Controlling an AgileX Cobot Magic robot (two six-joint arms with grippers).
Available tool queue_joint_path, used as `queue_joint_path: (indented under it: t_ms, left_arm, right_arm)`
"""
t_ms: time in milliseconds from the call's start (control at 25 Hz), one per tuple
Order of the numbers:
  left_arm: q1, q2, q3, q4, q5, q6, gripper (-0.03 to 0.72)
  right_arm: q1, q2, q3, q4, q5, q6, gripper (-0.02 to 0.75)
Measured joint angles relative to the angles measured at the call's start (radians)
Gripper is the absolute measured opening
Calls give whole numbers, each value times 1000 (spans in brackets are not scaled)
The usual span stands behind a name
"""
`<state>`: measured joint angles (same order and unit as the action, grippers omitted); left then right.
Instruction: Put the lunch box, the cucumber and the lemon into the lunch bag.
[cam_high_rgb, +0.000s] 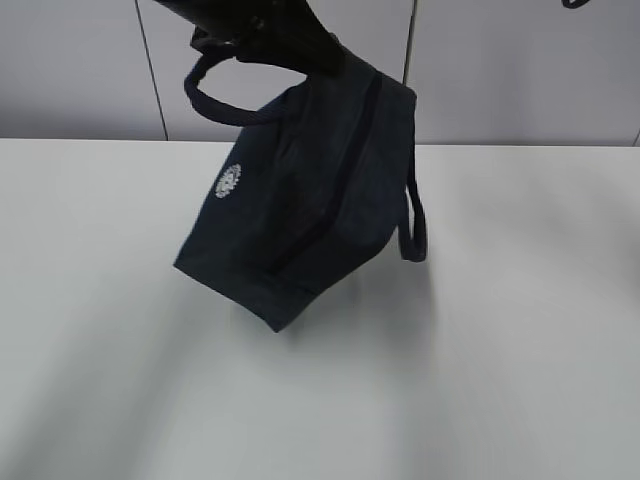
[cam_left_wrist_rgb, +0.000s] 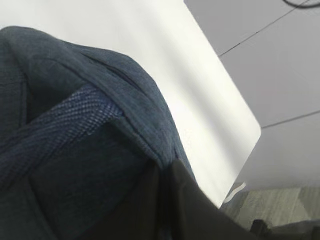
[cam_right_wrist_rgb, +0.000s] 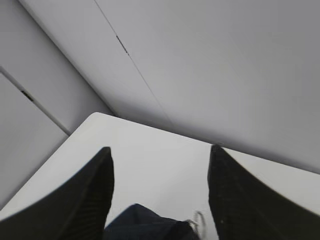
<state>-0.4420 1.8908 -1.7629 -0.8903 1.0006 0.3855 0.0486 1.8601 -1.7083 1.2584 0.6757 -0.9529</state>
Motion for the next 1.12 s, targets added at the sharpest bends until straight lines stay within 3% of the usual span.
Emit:
queue_joint_path:
  t_ms: [240,880,1000,1120]
  left_arm:
    - [0,95,0,-126,-90,-2,-6]
    - [61,214,0,-101,-175,-31,-3]
    - [62,214,0,-84,-175,-31,38]
    - [70,214,0,-79,-175,-31,131]
  right_arm:
    - [0,0,0,-6,28,13,447]
    - [0,0,0,-18,46,13,447]
    - [0,0,0,-20,46,13,447]
    - [0,0,0,-20,46,13,447]
